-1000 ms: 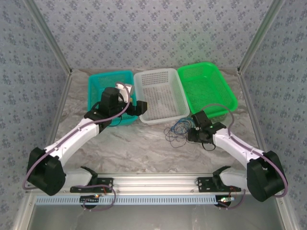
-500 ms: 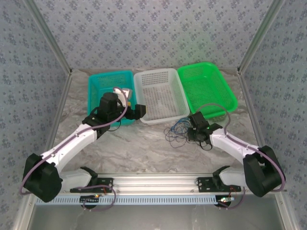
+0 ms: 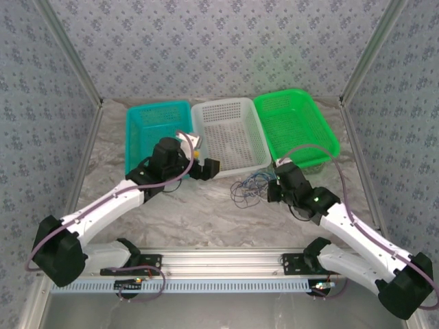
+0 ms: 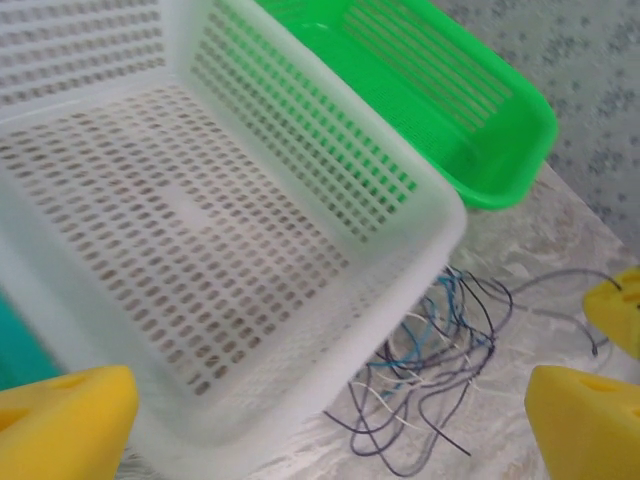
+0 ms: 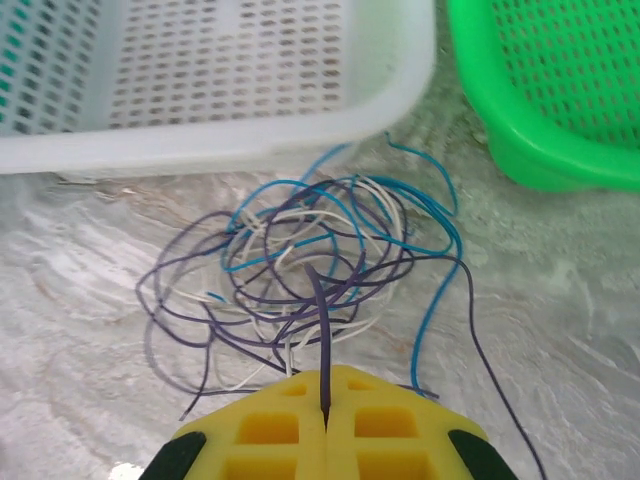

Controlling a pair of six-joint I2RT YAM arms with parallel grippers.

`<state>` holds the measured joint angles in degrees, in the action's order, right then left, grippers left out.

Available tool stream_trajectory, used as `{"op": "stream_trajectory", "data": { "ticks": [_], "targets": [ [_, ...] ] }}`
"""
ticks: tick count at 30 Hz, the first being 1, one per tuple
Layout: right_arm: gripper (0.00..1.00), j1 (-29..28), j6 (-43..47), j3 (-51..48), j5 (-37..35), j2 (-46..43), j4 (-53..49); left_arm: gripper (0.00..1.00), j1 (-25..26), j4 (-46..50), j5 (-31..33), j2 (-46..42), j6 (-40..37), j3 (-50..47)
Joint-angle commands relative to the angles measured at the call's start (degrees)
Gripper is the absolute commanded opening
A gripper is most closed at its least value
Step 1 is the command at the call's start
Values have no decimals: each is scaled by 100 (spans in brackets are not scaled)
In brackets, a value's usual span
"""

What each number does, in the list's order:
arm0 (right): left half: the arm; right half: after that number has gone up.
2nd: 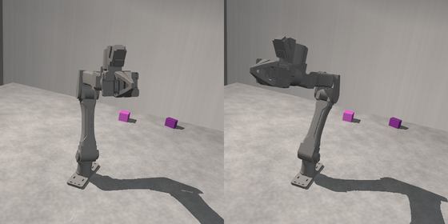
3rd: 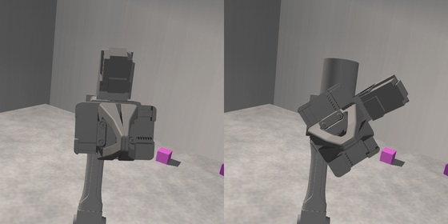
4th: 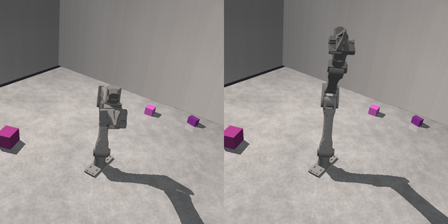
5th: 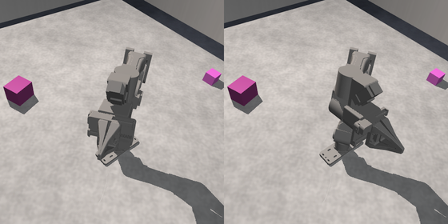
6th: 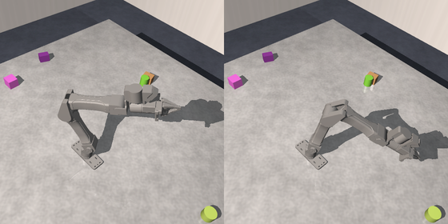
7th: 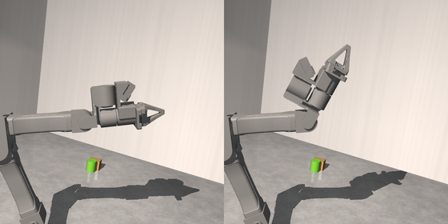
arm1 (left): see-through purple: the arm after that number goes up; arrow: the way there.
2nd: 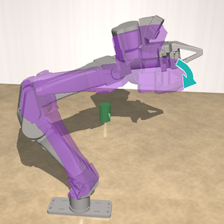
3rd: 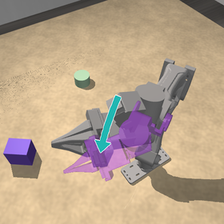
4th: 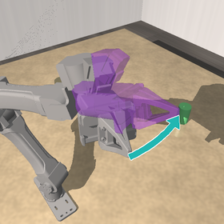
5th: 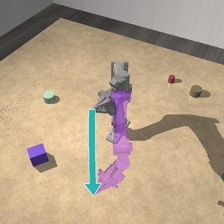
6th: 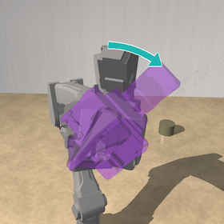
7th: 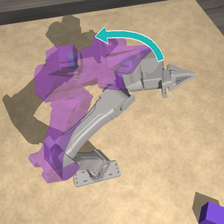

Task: Untangle the cables

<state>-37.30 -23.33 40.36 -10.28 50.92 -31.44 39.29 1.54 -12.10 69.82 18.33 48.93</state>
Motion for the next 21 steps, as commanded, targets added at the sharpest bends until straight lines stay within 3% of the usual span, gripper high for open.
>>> {"op": "stream_trajectory", "data": {
  "ticks": [1, 6, 13, 16, 21],
  "targets": [
    [1, -50, 416, 330, 452, 46, -43, 99, 302, -369, -338, 272, -241, 169],
    [2, -38, 721, 452, 1116, 265, 144, 96, 711, -754, -463, 655, -250, 82],
    [2, 7, 1018, -137, 1572, 70, 484, 95, 952, -951, -562, 1263, -485, 288],
    [16, 131, 1070, -402, 1377, -38, 576, 90, 959, -1046, -478, 1565, -426, 352],
    [21, 484, 876, -387, 985, 219, 142, 86, 1107, -1112, -306, 1808, -231, 238]
  ]
}}
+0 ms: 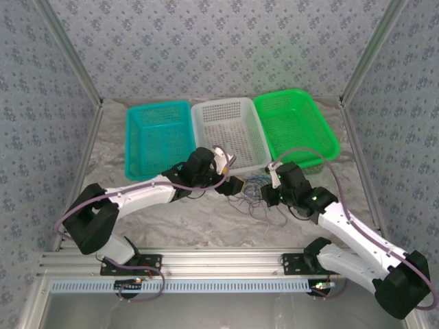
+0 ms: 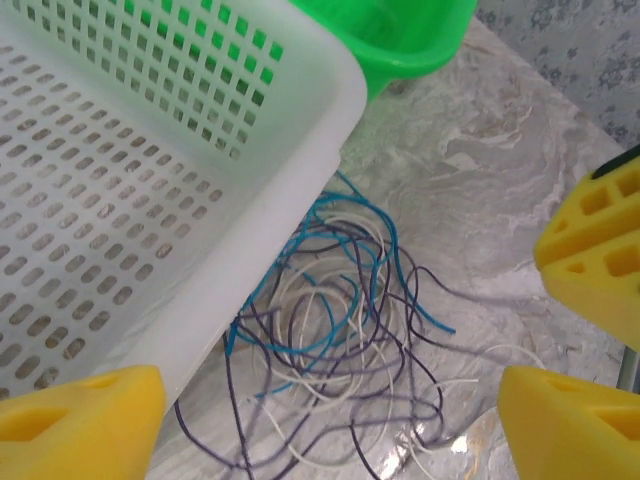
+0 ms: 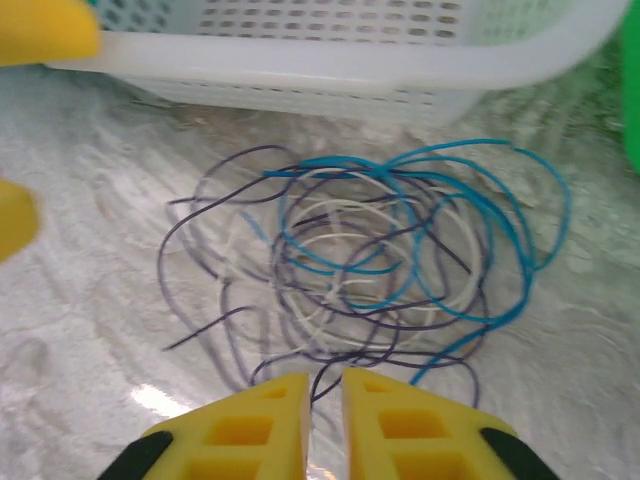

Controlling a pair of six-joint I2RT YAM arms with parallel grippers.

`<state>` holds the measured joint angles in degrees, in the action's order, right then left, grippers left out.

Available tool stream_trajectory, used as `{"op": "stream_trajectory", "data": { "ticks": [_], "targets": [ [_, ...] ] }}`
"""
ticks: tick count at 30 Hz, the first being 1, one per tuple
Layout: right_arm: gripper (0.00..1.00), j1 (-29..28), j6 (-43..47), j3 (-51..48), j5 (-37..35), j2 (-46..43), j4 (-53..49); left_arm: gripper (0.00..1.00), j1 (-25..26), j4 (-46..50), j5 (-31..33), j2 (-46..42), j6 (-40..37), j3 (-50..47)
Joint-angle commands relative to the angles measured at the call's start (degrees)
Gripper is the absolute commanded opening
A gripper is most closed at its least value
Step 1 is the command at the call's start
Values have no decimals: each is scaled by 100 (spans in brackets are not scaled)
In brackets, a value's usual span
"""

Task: Untangle the cables

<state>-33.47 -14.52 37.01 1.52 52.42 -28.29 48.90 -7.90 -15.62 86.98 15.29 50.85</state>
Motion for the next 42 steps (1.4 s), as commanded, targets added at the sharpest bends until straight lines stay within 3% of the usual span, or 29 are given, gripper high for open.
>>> {"op": "stream_trajectory", "data": {
  "ticks": [1, 5, 10, 20, 26, 32, 39, 42],
  "targets": [
    [27, 128, -95, -61, -288, 83, -158, 86, 209, -149, 117, 104, 56, 7],
    [32, 357, -335, -14, -465, 130, -213, 86, 389, -54, 338, 92, -17, -117],
    [36, 352, -488, -83, 86, 250, -272, 86, 409, -69, 435, -165, -17, -420],
    [36, -858, -1228, -312, -283, 395, -590, 88, 415, 187, 874, -982, 182, -852],
    [31, -948, -1420, -567, -320, 736, -145, 91, 416, 191, 1112, -1166, 168, -809],
    [18, -1020, -1456, -546, -724, 990, 117, 91, 421, 201, 1352, -1178, 355, -673],
    [1, -1215, -1593, -473, -1153, 479, -166, 91, 490, 330, 1575, -1395, 456, -812],
    [0, -1308, -1633, -268, -1343, 152, -552, 91, 596, 347, 1674, -1377, 428, -864]
  ]
}}
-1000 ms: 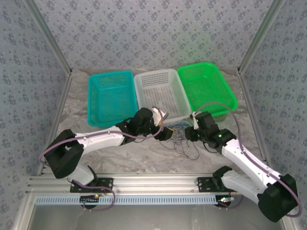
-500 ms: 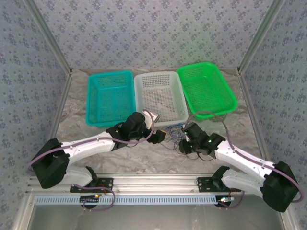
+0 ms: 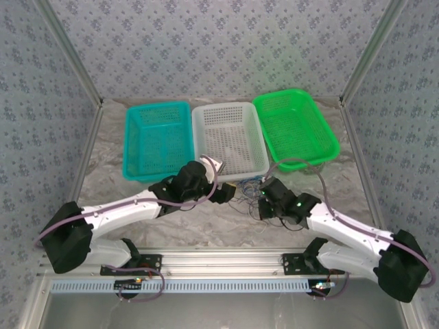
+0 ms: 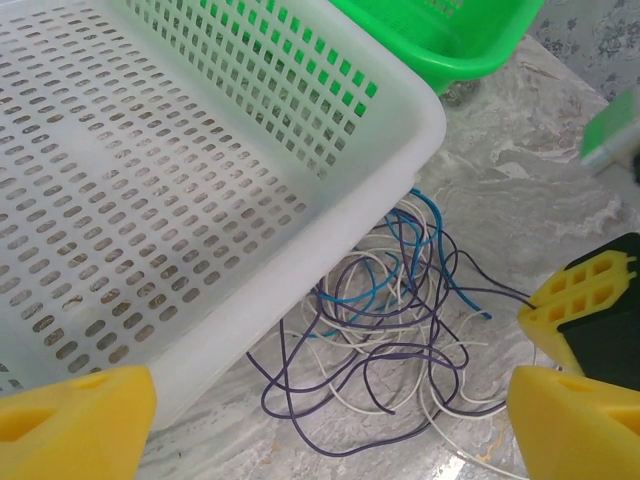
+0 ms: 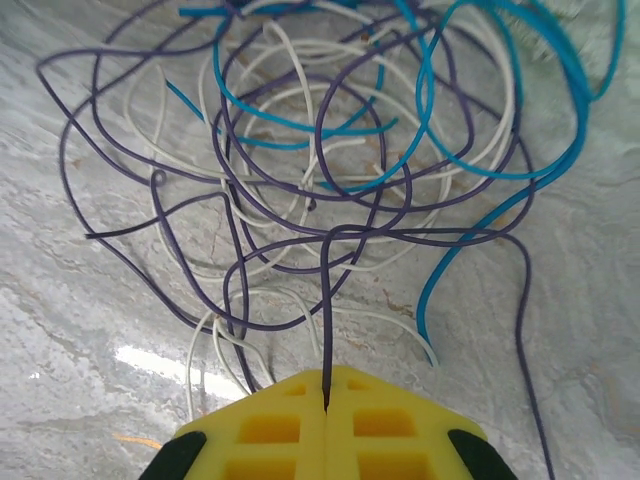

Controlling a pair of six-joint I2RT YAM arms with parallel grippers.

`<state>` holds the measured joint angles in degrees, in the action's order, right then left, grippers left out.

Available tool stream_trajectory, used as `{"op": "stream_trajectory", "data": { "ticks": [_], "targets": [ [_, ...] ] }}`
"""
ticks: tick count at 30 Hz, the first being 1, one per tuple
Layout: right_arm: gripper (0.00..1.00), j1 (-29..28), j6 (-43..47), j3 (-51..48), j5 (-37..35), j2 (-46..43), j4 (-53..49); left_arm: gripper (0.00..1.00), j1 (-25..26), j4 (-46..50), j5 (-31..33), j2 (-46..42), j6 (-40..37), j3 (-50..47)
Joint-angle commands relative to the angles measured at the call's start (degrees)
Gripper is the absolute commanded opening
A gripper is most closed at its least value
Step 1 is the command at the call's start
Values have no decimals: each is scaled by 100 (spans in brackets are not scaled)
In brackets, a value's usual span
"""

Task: Untangle the cables

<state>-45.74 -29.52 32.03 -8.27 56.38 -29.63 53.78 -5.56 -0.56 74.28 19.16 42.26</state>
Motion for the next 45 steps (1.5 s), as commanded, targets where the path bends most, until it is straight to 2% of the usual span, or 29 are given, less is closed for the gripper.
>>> {"op": "stream_trajectory", "data": {
  "ticks": [1, 6, 12, 22, 29, 35, 45],
  "targets": [
    [0, -137, -120, 335, -421, -351, -581, 91, 147, 117, 194, -83, -4, -7],
    [0, -436, 143, 880, -556, -788, -877, 93, 168, -86, -128, -11, -349, 64],
    [0, -479, 611, 1553, -450, -894, -1104, 92, 172, -333, -707, 82, -589, 148],
    [0, -463, 877, 2139, -103, -1050, -1139, 90, 203, -669, -947, 272, -483, 270],
    [0, -461, 844, 2176, 81, -1012, -869, 89, 499, -743, -1089, 945, -623, 781],
    [0, -440, 775, 2277, 49, -1042, -890, 87, 739, -812, -997, 1563, -599, 1167],
    [0, -397, 896, 2902, 250, -999, -1168, 89, 778, -1080, -407, 1734, -736, 1527]
  ]
}}
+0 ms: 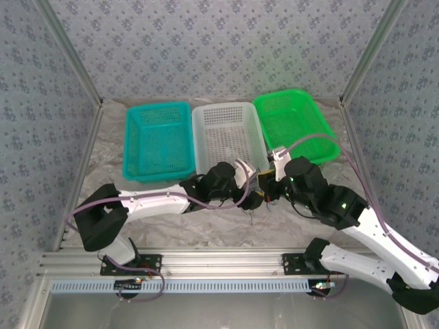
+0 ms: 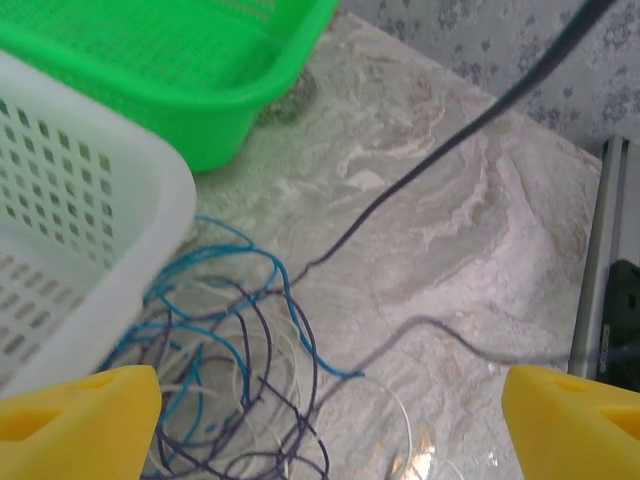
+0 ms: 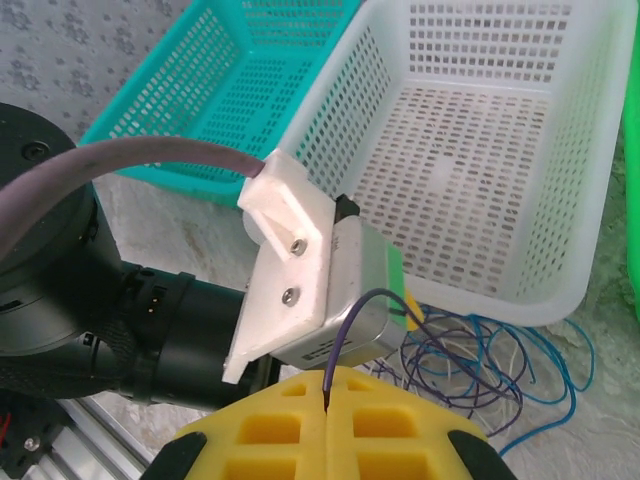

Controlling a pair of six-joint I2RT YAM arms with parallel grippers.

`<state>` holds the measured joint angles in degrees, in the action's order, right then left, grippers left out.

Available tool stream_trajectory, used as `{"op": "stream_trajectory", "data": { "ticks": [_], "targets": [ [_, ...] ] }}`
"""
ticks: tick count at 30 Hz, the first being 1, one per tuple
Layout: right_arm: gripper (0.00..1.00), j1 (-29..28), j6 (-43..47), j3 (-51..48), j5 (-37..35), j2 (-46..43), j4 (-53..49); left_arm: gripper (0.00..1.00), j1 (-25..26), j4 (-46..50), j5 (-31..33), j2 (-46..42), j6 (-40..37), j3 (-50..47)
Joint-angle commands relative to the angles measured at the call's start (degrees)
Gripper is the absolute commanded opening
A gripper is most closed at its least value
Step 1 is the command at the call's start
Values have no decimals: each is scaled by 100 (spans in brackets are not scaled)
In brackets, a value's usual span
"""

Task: Untangle the cables

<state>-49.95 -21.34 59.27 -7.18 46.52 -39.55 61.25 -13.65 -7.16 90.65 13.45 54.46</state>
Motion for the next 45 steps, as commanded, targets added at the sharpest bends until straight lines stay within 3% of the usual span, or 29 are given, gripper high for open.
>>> {"op": "stream_trajectory", "data": {
  "ticks": [1, 12, 19, 21, 23, 25, 30, 33, 36, 40, 42, 45],
  "targets": [
    [0, 29, 84, 236, 179, -28, -189, 90, 27, -277, 265, 125, -190, 359],
    [0, 67, 86, 624, 453, -104, -294, 90, 31, -719, 494, 605, -162, 661],
    [0, 112, 248, 1380, 619, -189, -439, 87, 35, -887, 485, 619, -145, 662],
    [0, 117, 267, 1432, 714, -162, -415, 74, 35, -1012, 394, 647, -157, 688],
    [0, 124, 260, 1409, 733, -160, -400, 48, 36, -1093, 438, 673, -129, 732],
    [0, 131, 243, 1363, 719, -178, -413, 32, 36, -1131, 516, 643, -135, 745],
    [1, 158, 168, 1209, 492, -290, -640, 17, 34, -930, 539, 360, -353, 740],
    [10, 212, 23, 1043, -100, -377, -861, 11, 35, -692, 727, 147, -461, 768],
    [31, 318, -168, 859, -731, -423, -1102, 4, 28, -354, 1081, -46, -612, 913],
    [51, 456, -254, 416, -886, -533, -1076, 2, 10, 372, 1384, -142, -940, 1431],
    [53, 520, -308, 260, -930, -550, -1086, 1, -32, 657, 1409, -106, -1002, 1681],
    [66, 592, -466, 70, -1004, -513, -1144, 1, -106, 940, 1434, -74, -970, 1954]
  ]
}}
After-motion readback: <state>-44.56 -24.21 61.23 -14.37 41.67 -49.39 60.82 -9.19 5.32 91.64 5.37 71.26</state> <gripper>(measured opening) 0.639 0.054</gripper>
